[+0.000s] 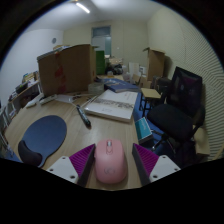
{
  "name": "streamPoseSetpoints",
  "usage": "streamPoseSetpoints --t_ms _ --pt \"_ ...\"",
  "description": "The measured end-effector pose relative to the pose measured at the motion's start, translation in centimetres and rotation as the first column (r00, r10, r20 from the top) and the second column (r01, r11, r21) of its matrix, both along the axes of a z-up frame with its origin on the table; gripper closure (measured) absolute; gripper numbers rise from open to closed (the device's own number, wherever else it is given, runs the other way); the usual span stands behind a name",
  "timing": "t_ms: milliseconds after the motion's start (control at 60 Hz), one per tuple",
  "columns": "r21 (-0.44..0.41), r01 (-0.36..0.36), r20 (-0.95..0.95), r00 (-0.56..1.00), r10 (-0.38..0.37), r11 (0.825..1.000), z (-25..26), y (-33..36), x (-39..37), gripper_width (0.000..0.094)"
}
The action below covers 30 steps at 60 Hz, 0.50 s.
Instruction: Arrange mouse
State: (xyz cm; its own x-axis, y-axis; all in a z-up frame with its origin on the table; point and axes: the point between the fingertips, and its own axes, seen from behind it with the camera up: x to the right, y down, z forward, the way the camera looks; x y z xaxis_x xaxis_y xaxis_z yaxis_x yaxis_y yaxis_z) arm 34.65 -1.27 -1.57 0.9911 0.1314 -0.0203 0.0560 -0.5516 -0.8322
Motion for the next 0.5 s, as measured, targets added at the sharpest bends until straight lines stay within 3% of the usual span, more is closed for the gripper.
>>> streamPoseSetpoints --t_ms 67,133,200,283,400,500 --pt "0.006 0.028 0.001 1.0 -0.028 1.0 0.0 0.6 0.2 0.0253" --pt "0.019 0.038 -0.008 0.999 -0.038 0.999 0.0 0.9 -0.1 0.0424" --pt "0.003 0.046 -0.01 0.999 -0.046 0.999 -0.1 0.8 -0.2 0.0455" --pt "-0.087 0.064 -0.031 0.997 -0.067 0.994 -0.3 0.8 -0.1 0.0491" --pt "-0.147 0.104 -0.08 0.99 -0.117 0.984 0.1 1.1 0.2 0.0572" --pt "-0.081 0.168 -0.07 0.982 -0.174 0.982 4.5 2.1 1.5 0.0605"
